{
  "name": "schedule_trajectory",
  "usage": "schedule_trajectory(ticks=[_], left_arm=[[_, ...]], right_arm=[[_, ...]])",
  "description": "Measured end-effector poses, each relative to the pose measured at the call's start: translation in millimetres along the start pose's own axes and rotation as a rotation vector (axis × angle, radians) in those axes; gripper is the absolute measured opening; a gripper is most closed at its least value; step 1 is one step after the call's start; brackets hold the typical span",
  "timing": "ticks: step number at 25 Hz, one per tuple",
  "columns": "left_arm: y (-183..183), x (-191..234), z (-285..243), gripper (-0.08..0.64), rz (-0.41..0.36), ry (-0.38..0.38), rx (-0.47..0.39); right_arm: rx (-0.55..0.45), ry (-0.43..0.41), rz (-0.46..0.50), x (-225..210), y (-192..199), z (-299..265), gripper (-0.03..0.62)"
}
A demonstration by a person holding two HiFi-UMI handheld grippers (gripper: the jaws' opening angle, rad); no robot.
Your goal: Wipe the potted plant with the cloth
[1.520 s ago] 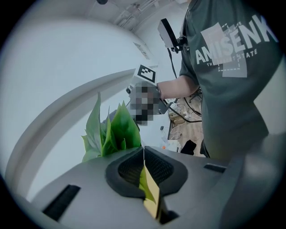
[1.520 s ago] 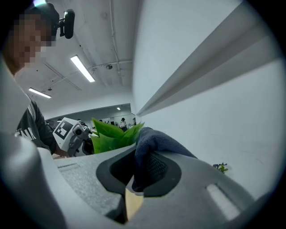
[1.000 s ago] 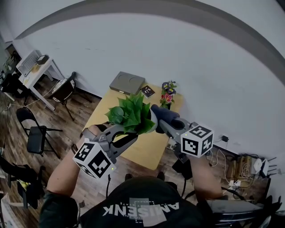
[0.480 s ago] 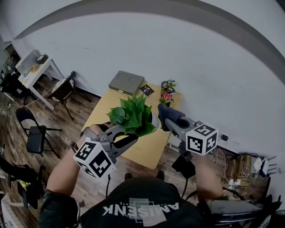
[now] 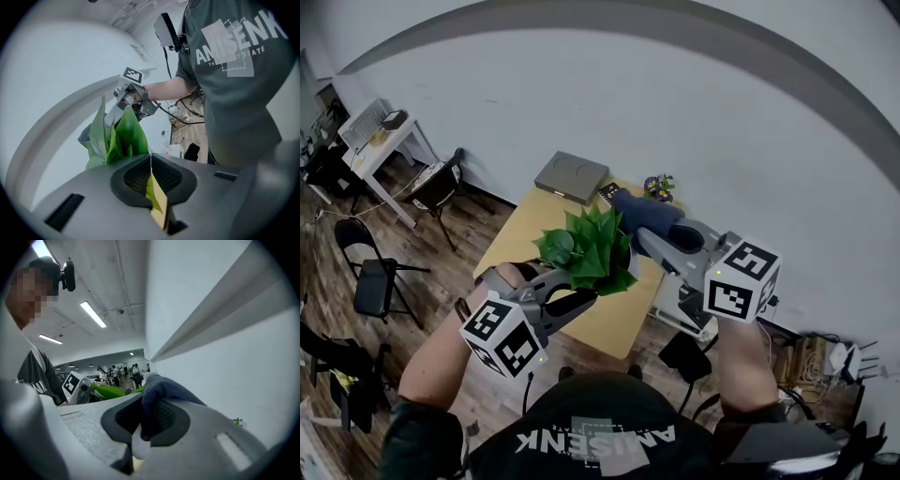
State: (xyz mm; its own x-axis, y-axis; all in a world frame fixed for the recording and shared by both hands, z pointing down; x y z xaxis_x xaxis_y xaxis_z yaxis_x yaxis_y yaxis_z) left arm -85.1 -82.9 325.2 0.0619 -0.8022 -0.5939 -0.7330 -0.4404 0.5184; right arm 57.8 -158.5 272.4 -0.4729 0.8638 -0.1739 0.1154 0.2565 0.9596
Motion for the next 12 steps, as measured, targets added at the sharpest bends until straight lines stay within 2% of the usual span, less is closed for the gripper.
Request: schedule_trajectory(ticks=[6, 12], left_arm=[[-0.4, 0.6, 10.2, 0.008, -0.005, -0.021, 0.008], [6.8, -2.6, 17.0, 0.009, -0.005, -0.031, 0.015]], right_arm=[[0.001, -0.101, -0.016, 0.9, -11.4, -16.2, 0.028], [0.018, -0.247, -0.121, -4.1, -3.1, -36.8, 0.028]])
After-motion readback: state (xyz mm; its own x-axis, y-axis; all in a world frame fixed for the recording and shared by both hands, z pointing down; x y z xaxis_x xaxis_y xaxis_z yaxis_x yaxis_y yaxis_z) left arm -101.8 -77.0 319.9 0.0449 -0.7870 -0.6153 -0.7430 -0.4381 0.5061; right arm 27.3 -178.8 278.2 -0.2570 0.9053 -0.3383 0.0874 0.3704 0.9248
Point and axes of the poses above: the fingertips, and each gripper's own axes: z backward along the fingers, x to its left, y out of its underside, the point moved 6 cm from there along z, backward along the fingers, and after that the axes turned 5 degrees about x, right-handed, at the moved point
